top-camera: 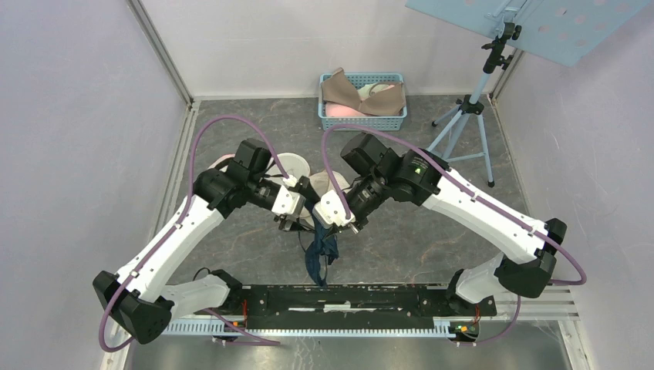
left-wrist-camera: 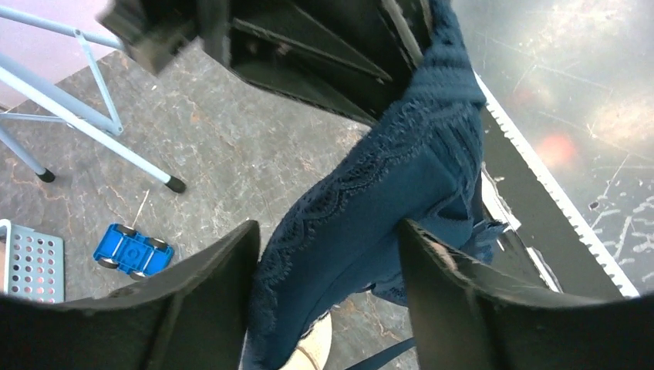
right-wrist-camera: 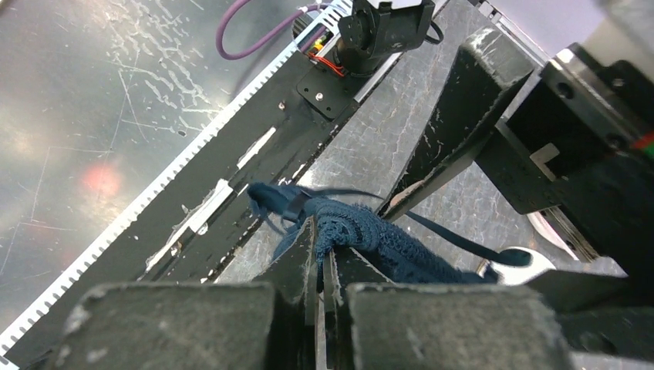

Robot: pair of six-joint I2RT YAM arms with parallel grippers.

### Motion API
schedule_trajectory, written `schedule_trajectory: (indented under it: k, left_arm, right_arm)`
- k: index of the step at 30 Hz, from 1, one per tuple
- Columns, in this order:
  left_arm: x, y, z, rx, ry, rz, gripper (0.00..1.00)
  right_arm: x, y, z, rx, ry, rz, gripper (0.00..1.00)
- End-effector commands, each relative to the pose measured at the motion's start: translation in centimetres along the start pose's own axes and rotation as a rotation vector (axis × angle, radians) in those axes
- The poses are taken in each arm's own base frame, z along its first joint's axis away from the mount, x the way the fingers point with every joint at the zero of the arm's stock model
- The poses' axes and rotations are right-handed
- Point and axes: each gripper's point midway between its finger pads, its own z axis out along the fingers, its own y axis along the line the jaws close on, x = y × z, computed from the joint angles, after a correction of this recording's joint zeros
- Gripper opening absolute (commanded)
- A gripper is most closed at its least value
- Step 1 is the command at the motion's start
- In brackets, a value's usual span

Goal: Unzip the laundry bag and remove the bra
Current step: Adjust the bra.

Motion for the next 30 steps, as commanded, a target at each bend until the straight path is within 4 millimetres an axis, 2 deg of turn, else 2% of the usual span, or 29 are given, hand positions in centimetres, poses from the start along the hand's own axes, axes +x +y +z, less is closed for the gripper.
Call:
schedule_trajectory:
  k: [1,3,6,8,12,20,25,30]
  left_arm:
    - [0.9,-1.5,-0.3,0.028,0.036,0.026,0.63]
    - [1.2,-1.4,-0.8,0.001,0.070,0.032,0.47]
    - [1.0,-1.1,-1.7,-0.050,0.098,0.014,0.17]
    - [0.9,-0.5,-2.3,-0.095,0.115,-0.004,0.04]
    - [0.8,1.6,-3.7,-0.219,0.176,-0.028,0.02]
    - [1.3,7.8,-8.2,-0.633,0.320,-0.167,0.02]
    - [0.6,9.3,-9.3,-0.755,0.288,-0.243,0.02]
    - [0.9,10.9,-10.7,-0.921,0.258,-0.442,0.02]
  right_arm:
    - [-2.0,-0.4,-1.6,0.065,0.000,-0.097,0.00]
    - [-1.5,-0.2,-1.7,0.074,0.017,-0.092,0.00]
    - [-0.8,0.2,-1.8,0.085,0.034,-0.068,0.00]
    - [-0.2,0.2,-1.9,0.099,0.046,-0.046,0.00]
    - [0.7,-0.1,-2.8,0.140,0.061,0.016,0.00]
    - [2.5,-1.0,-5.5,0.228,0.066,0.143,0.00]
    - [2.7,-2.0,-6.0,0.245,-0.016,0.235,0.00]
    - [2.6,-3.1,-6.3,0.269,-0.067,0.290,0.00]
